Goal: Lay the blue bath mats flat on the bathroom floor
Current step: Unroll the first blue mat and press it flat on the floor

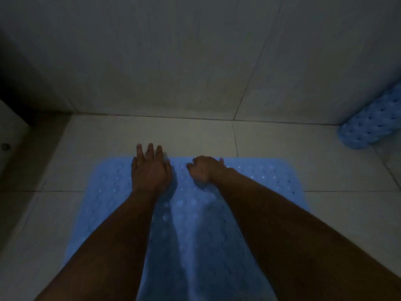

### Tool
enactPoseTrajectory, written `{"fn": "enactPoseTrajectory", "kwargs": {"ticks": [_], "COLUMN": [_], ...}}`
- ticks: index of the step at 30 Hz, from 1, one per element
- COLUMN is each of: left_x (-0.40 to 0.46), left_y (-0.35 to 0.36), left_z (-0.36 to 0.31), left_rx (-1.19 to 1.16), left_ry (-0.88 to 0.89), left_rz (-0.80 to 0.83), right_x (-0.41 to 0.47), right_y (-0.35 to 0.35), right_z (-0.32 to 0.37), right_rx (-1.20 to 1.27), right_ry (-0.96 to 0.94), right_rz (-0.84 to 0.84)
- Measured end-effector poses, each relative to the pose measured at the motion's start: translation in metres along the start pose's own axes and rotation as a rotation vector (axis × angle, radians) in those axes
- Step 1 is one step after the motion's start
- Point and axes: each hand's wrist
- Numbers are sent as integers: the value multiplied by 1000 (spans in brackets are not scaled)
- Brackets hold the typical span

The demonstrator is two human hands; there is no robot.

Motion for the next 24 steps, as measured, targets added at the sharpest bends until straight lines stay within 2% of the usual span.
{"fn": "enactPoseTrajectory", "kwargs": {"ticks": [4, 10, 14, 17, 20, 24], "left_x": [-2, -25, -26, -29, -32, -31], "left_y": [10, 67, 109, 130, 136, 128], "left_z": [-42, -109, -125, -121, -117, -123], "left_rx": [-10, -26, 14, 139, 121, 103], "left_ry": [55, 269, 351, 359, 386, 383], "left_rz": [66, 244, 258, 194, 126, 153], "right_x": [-13, -49, -47, -48, -52, -58], "right_y": [-40, -19, 21, 38, 44, 38], "right_z": [-44, -109, -141, -150, -156, -172], "right_rx": [70, 133, 127, 116, 136, 113], "right_ry": [57, 104, 118, 142, 148, 132], "right_rz": [-54, -286, -424, -456, -488, -464]}}
Point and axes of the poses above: each hand's wrist, its own x-axis towards the middle knuckle, its own y-axis out of the palm, z = x × y, and after that the axes turned 9 degrees about -x, right-handed
